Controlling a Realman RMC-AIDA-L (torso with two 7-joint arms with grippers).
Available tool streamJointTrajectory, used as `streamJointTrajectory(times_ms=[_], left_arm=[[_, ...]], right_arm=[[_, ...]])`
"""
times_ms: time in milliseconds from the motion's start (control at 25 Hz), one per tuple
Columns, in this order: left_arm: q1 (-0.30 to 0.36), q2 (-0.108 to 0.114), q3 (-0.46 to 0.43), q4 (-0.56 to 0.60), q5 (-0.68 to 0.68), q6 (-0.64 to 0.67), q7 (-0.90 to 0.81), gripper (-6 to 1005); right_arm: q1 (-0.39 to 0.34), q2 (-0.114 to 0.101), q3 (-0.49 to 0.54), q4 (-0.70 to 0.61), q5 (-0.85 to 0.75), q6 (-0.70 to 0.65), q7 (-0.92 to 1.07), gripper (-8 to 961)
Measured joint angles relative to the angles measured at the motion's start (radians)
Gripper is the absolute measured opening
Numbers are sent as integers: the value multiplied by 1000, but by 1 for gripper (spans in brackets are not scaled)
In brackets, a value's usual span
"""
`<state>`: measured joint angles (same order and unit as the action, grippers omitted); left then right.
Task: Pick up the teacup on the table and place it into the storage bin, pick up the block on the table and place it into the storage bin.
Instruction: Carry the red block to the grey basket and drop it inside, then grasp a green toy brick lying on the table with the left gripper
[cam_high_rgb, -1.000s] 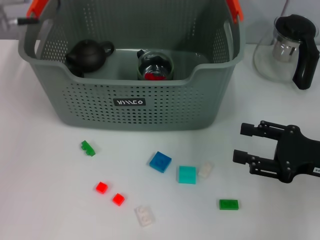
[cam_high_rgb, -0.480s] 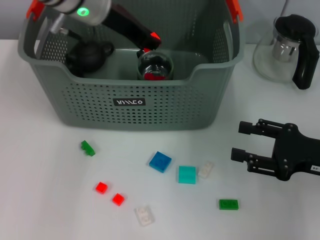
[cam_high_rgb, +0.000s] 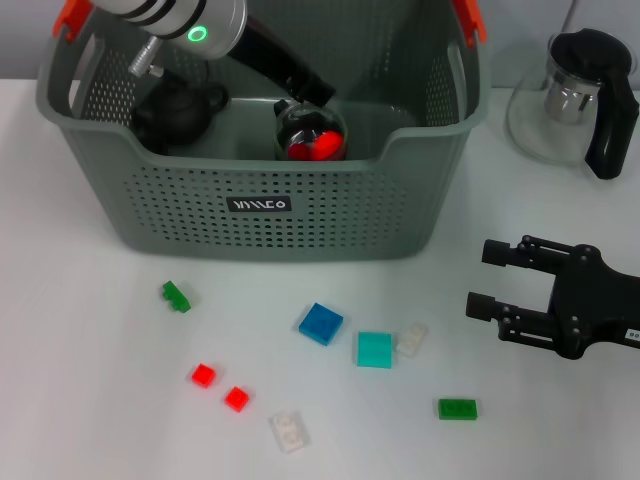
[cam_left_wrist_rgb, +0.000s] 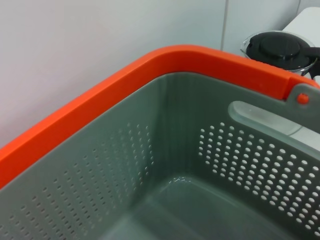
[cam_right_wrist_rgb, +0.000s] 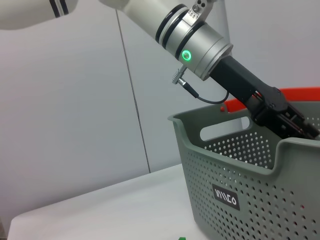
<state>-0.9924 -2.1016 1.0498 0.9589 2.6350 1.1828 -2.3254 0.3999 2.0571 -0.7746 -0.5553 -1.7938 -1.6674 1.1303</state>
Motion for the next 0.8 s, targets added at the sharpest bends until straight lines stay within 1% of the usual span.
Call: streamJointTrajectory(times_ms=[120,200,240,280,320,360,400,440,480,520,560,600,680,760,800], left_arm=[[8,-2,-8,21,-22,9,4,424],[46,-16,-46,79,-111,11,52,459],[87,-26,-78,122,-191,14,100,476],[120,-32,-101,151,-263,19,137,494],[167,-37,-129,177,-398,37,197,512],[211,-38,-149,189,-523,57,243,529],[232,-35,-160,186,-609,79,275,547],[268,-31,-182,166,-766,129,332,608],[293,-29,-209,134,-877,179,376,669],[308,-28,-232,108,-957,228,408,730],[324,-28,-271,62,-1048,310,456,730],[332,-27,-311,17,-1104,389,486,731],[340,-17,-374,-59,-1166,526,518,732],[346,-2,-407,-104,-1146,611,527,733],[351,4,-416,-112,-1111,636,532,732]], right_arm=[[0,0,0,0,0,0,-2,734],[0,0,0,0,1,3,-3,734],[-1,0,0,0,2,4,-3,734],[-2,0,0,0,3,6,-4,734],[-3,1,0,0,4,7,-4,734],[-4,1,0,0,4,8,-4,734],[-4,1,1,0,4,8,-4,734],[-5,1,2,0,5,8,-4,734],[-4,1,4,0,5,7,-4,734],[-4,1,7,0,5,5,-4,734],[-2,1,9,0,5,4,-4,734],[-1,1,10,0,5,2,-4,734],[2,2,10,0,5,0,-1,733],[3,1,11,0,6,-1,2,733],[3,2,11,0,6,-1,3,733]])
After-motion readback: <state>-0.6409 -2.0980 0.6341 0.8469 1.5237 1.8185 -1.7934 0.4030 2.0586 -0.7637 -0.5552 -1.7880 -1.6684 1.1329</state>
